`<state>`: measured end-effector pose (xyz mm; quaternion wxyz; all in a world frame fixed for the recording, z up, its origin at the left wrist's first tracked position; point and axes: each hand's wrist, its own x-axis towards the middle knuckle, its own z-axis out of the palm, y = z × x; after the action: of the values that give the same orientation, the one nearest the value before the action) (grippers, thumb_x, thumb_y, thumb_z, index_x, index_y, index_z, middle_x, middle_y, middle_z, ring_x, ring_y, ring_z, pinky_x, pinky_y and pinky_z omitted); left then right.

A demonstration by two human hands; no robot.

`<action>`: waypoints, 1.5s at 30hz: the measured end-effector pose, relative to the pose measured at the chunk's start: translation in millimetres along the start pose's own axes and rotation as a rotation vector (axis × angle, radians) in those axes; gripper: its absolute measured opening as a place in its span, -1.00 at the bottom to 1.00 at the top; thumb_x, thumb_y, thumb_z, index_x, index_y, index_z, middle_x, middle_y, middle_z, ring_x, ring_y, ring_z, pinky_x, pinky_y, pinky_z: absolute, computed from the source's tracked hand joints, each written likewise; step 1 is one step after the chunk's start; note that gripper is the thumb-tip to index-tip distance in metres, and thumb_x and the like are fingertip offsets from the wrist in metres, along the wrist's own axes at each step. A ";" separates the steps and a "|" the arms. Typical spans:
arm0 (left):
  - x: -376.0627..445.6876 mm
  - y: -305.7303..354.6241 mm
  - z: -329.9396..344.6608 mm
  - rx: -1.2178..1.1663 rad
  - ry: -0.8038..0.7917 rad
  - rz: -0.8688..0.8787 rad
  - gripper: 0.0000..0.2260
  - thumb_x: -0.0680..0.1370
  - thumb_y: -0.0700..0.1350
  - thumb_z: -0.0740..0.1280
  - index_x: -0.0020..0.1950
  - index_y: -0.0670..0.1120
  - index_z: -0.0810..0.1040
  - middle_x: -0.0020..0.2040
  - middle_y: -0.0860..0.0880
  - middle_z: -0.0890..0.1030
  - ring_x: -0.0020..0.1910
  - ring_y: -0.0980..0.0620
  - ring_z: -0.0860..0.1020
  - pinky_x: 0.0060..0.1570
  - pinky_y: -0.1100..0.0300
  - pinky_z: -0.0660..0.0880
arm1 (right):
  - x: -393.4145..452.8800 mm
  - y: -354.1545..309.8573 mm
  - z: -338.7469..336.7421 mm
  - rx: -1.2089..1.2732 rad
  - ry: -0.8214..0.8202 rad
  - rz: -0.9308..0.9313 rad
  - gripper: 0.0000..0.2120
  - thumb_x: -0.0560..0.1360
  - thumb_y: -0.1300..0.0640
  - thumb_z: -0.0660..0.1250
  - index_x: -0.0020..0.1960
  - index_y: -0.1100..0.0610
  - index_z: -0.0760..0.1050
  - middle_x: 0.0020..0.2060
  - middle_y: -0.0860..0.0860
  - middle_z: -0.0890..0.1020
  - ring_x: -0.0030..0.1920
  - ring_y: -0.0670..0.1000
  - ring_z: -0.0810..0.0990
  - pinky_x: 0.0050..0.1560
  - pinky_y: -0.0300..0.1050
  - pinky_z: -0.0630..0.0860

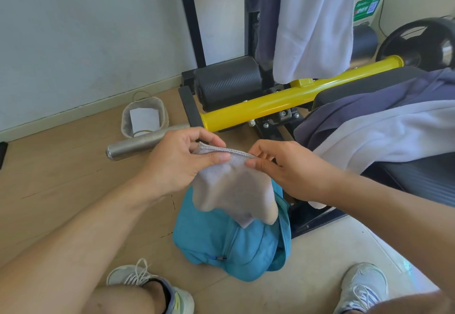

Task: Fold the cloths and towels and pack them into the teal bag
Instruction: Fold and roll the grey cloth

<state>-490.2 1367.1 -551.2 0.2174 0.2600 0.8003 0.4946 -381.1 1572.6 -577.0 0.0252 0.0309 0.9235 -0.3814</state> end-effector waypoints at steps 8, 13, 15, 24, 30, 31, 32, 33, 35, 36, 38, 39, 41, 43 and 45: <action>3.3 0.6 1.9 -0.182 0.262 0.033 -0.93 0.40 -0.04 0.55 -0.14 0.06 0.76 -0.12 -0.02 0.75 -0.05 -0.05 0.70 0.03 -0.01 0.64 | -3.7 -5.2 1.1 -0.057 -0.094 -0.030 -0.89 0.63 0.03 0.29 0.06 0.05 0.54 -0.10 -0.06 0.63 -0.07 -0.02 0.58 -0.04 -0.03 0.54; 12.1 -7.6 -6.4 -0.259 0.463 0.009 -0.91 0.44 -0.14 0.57 -0.12 0.04 0.75 -0.13 0.03 0.75 -0.10 0.13 0.67 0.00 0.21 0.60 | -1.4 0.1 4.5 -0.146 -0.158 0.063 -0.89 0.62 0.14 0.23 0.04 0.16 0.49 -0.10 0.07 0.62 -0.09 0.10 0.59 -0.06 0.07 0.51; 16.3 -11.9 -13.6 -0.247 0.574 -0.002 -0.91 0.45 -0.13 0.57 -0.13 0.05 0.74 -0.14 0.06 0.75 -0.12 0.16 0.65 0.02 0.20 0.61 | 1.4 2.1 1.0 -0.141 -0.148 0.118 -0.86 0.63 0.20 0.14 0.07 0.14 0.48 -0.08 0.06 0.61 -0.07 0.07 0.57 -0.11 -0.03 0.50; 25.9 -24.9 -31.6 -0.188 0.748 -0.060 -0.92 0.44 -0.04 0.56 -0.22 0.13 0.72 -0.13 0.09 0.74 -0.09 0.09 0.67 0.10 0.01 0.64 | 6.9 5.2 -7.2 -0.032 0.137 0.261 -0.83 0.70 0.03 0.13 0.10 0.02 0.49 -0.08 -0.06 0.62 -0.09 -0.05 0.58 -0.17 -0.14 0.50; 16.4 -13.5 -0.8 -0.207 0.522 -0.062 -0.90 0.44 -0.16 0.57 -0.17 0.05 0.74 -0.21 0.13 0.74 -0.15 0.22 0.67 -0.14 0.31 0.59 | 1.8 -12.1 -0.3 0.523 0.086 0.387 -0.79 0.66 0.08 0.27 -0.02 0.14 0.63 -0.22 0.05 0.72 -0.22 0.03 0.70 -0.14 0.02 0.71; 13.4 -11.1 6.5 -0.225 0.470 -0.070 -0.92 0.44 -0.17 0.56 -0.14 0.01 0.76 -0.17 0.10 0.75 -0.12 0.18 0.69 -0.11 0.29 0.61 | 0.3 -16.5 3.0 0.611 0.090 0.393 -0.82 0.65 0.11 0.29 0.03 0.18 0.62 -0.22 0.07 0.71 -0.23 0.04 0.69 -0.17 0.02 0.71; 9.7 -8.1 14.0 -0.249 0.420 -0.081 -0.93 0.45 -0.18 0.56 -0.11 -0.03 0.76 -0.15 0.06 0.76 -0.10 0.15 0.70 -0.11 0.28 0.61 | -1.8 -20.7 5.8 0.673 0.108 0.382 -0.85 0.64 0.13 0.30 0.10 0.18 0.60 -0.22 0.06 0.71 -0.24 0.04 0.69 -0.20 0.01 0.71; 6.2 -4.9 21.5 -0.274 0.368 -0.091 -0.93 0.45 -0.19 0.55 -0.09 -0.05 0.76 -0.14 0.04 0.76 -0.09 0.13 0.71 -0.11 0.28 0.61 | -4.0 -24.1 7.8 0.706 0.137 0.364 -0.84 0.63 0.16 0.32 0.18 0.14 0.56 -0.21 0.04 0.71 -0.26 0.04 0.70 -0.23 0.01 0.70; -1.0 0.0 34.1 -0.302 0.259 -0.109 -0.90 0.47 -0.19 0.54 -0.05 -0.04 0.76 -0.11 0.03 0.76 -0.04 0.09 0.72 -0.07 0.23 0.64 | -8.3 -28.3 8.6 0.666 0.170 0.293 -0.77 0.63 0.18 0.31 0.27 0.02 0.47 -0.21 0.07 0.74 -0.25 0.06 0.73 -0.21 0.03 0.70; -4.8 2.4 38.8 -0.319 0.207 -0.121 -0.89 0.48 -0.19 0.53 -0.02 -0.04 0.76 -0.10 0.02 0.77 -0.02 0.05 0.72 -0.03 0.19 0.65 | -10.3 -30.0 7.7 0.619 0.166 0.239 -0.81 0.64 0.18 0.30 0.23 0.01 0.48 -0.21 0.08 0.74 -0.23 0.07 0.74 -0.18 0.05 0.70; -10.5 6.2 44.0 -0.377 0.148 -0.158 -0.85 0.48 -0.17 0.52 0.04 -0.07 0.75 -0.08 -0.02 0.76 0.00 -0.01 0.73 0.00 0.12 0.66 | -12.6 -30.7 4.8 0.572 0.150 0.170 -0.92 0.64 0.16 0.29 0.10 0.07 0.55 -0.21 0.07 0.74 -0.19 0.06 0.74 -0.13 0.11 0.70; -11.3 7.3 44.2 -0.398 0.148 -0.172 -0.84 0.48 -0.17 0.51 0.05 -0.08 0.75 -0.08 -0.04 0.76 -0.02 -0.02 0.73 -0.03 0.13 0.66 | -13.2 -30.3 2.2 0.566 0.140 0.159 -0.93 0.63 0.15 0.31 0.07 0.08 0.57 -0.19 0.05 0.74 -0.17 0.05 0.75 -0.11 0.10 0.69; -10.6 8.9 41.4 -0.440 0.163 -0.195 -0.86 0.50 -0.18 0.49 0.05 -0.11 0.74 -0.08 -0.06 0.76 -0.09 0.02 0.73 -0.15 0.20 0.65 | -13.5 -29.9 -3.8 0.581 0.088 0.144 -0.90 0.60 0.17 0.35 0.10 0.04 0.56 -0.11 0.04 0.74 -0.09 0.03 0.75 -0.09 0.08 0.68; -8.8 10.9 36.6 -0.505 0.160 -0.225 -0.89 0.53 -0.22 0.45 0.03 -0.13 0.73 -0.07 -0.08 0.76 -0.15 0.05 0.71 -0.21 0.24 0.62 | -13.7 -27.8 -9.1 0.597 0.014 0.134 -0.75 0.54 0.22 0.38 0.17 -0.01 0.52 -0.02 0.02 0.72 0.00 0.04 0.73 -0.07 0.09 0.67; -6.5 10.7 31.9 -0.548 0.153 -0.240 -0.89 0.54 -0.24 0.42 0.03 -0.15 0.72 -0.04 -0.11 0.76 -0.14 0.04 0.70 -0.19 0.23 0.62 | -14.4 -24.7 -11.7 0.545 -0.038 0.109 -0.66 0.48 0.22 0.36 0.20 -0.07 0.48 0.02 -0.06 0.69 0.06 0.03 0.70 -0.07 0.03 0.66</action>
<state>-463.7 1388.7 -554.2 0.2754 0.0572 0.6761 0.6810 -368.9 1562.9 -550.3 0.0539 0.0792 0.7833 -0.6142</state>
